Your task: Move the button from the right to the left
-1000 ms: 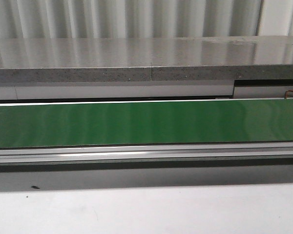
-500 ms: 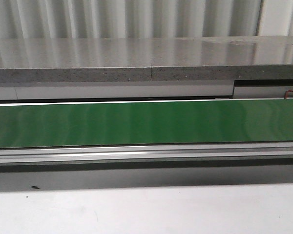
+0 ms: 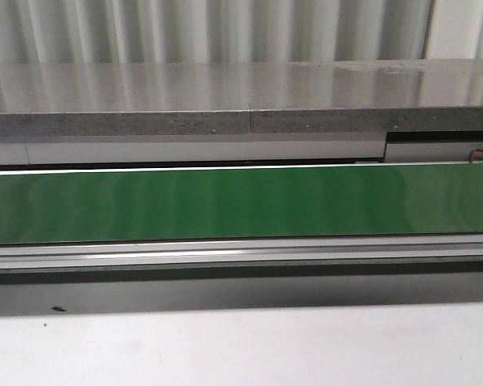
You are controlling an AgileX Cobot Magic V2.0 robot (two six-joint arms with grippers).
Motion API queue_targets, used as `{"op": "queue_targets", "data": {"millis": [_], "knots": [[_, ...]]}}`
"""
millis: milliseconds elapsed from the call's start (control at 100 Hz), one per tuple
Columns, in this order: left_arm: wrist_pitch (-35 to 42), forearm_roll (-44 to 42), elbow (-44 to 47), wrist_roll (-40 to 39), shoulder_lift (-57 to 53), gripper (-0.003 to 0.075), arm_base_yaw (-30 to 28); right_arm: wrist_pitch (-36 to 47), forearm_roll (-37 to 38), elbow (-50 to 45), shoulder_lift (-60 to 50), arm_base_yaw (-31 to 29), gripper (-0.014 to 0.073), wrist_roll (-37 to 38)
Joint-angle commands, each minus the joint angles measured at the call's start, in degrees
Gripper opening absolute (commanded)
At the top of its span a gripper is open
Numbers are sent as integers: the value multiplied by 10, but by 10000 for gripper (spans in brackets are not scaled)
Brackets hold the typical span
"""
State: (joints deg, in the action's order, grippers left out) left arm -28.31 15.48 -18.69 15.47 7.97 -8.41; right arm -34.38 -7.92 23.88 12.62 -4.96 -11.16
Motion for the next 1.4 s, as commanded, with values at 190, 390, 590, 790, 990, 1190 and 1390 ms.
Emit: {"op": "queue_targets", "data": {"millis": [190, 390, 590, 790, 990, 1190, 1390], "knots": [[81, -3, 35, -26, -43, -20, 2, 42, -3, 14, 5, 2, -68, -5], [210, -115, 107, -113, -82, -20, 38, 42, -3, 14, 5, 2, -68, -5], [277, -137, 176, -127, -98, -20, 66, 42, -3, 14, 5, 2, -68, -5], [273, -141, 212, -127, -100, -20, 66, 42, -3, 14, 5, 2, -68, -5], [270, -141, 212, -127, -100, -20, 66, 42, -3, 14, 5, 2, -68, -5], [270, -141, 212, -127, -100, -20, 66, 42, -3, 14, 5, 2, -68, -5], [270, -141, 212, -127, -100, -20, 66, 42, -3, 14, 5, 2, -68, -5]]}}
